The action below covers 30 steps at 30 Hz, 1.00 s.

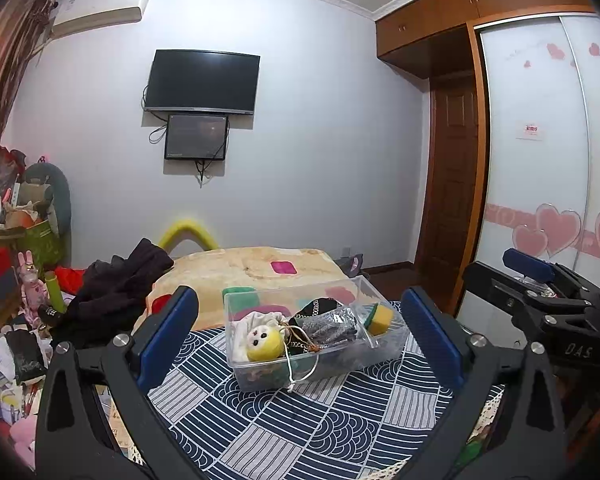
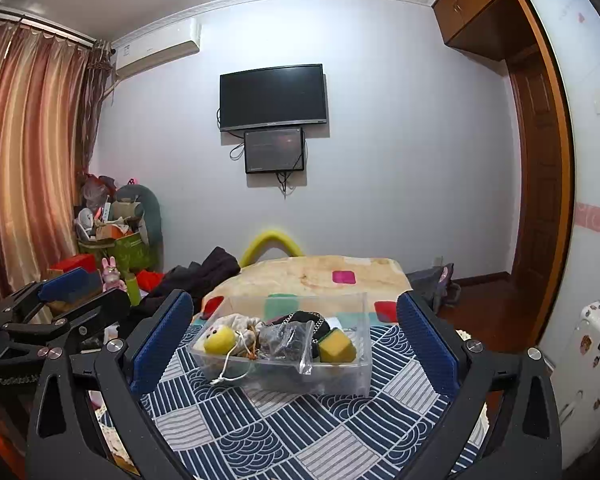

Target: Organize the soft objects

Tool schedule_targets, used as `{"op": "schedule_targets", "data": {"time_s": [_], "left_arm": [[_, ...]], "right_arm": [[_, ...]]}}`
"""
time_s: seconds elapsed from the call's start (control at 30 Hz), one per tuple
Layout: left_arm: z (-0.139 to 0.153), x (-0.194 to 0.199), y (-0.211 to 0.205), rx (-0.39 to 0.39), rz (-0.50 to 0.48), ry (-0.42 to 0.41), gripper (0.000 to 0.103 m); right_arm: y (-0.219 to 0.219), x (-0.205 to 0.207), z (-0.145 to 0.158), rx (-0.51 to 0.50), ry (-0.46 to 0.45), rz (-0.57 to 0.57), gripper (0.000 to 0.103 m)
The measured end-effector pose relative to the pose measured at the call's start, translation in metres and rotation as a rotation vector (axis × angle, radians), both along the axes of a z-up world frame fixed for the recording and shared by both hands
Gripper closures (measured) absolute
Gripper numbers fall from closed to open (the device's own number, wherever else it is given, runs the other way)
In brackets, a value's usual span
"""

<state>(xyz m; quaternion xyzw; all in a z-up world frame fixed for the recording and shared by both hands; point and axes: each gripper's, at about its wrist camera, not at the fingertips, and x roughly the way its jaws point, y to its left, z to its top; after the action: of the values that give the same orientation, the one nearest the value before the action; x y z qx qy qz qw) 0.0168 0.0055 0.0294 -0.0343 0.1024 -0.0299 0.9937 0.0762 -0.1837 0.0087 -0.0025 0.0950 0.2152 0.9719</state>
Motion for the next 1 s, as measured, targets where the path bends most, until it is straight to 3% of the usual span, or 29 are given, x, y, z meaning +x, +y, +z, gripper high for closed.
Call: {"op": "schedule_targets", "data": {"time_s": [1.0], "left_arm": [[0.0010,-0.0027,0.0003,-0.019,-0.044,-0.009,0.000]], "right_arm": [[0.0040,-0.0015,-0.0021,-0.013,0.019,0.011,0.001]]}}
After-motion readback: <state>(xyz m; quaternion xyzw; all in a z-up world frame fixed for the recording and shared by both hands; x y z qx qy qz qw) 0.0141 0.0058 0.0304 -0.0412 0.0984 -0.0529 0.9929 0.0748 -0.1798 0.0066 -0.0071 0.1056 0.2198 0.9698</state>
